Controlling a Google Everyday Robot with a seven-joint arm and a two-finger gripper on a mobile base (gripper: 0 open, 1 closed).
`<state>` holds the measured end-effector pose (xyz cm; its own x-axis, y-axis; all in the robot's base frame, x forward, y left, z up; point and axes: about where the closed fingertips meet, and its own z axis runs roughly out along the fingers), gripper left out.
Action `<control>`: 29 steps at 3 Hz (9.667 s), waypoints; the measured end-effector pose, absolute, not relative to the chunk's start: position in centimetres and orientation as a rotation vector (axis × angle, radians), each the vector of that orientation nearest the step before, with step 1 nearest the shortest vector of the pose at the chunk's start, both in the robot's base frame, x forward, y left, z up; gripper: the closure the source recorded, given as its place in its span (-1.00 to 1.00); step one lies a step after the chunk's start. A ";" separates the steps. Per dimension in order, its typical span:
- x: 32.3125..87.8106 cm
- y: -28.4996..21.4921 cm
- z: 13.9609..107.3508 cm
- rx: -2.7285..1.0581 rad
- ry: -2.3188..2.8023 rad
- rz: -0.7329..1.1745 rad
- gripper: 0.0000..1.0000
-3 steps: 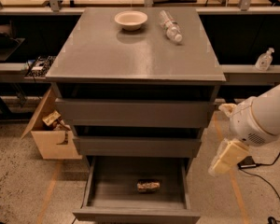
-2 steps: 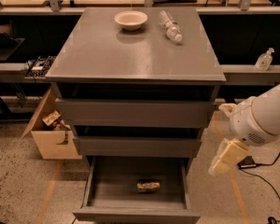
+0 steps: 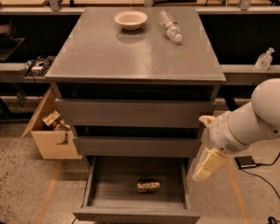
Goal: Pick orange can from bottom drawer and place on counter
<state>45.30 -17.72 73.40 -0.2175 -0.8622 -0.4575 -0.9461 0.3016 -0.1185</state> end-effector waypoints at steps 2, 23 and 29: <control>47.7 -14.8 62.4 -1.594 2.146 0.409 -1.00; 59.1 -5.6 12.6 -1.229 2.211 0.764 0.27; 50.7 -12.6 30.3 -1.245 1.732 0.833 1.00</control>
Offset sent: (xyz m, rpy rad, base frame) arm 0.0415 0.0439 -0.1779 0.1350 0.1082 -0.0050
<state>50.70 -12.62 30.27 -0.1682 -0.4081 -0.8973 -0.9558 0.2903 0.0471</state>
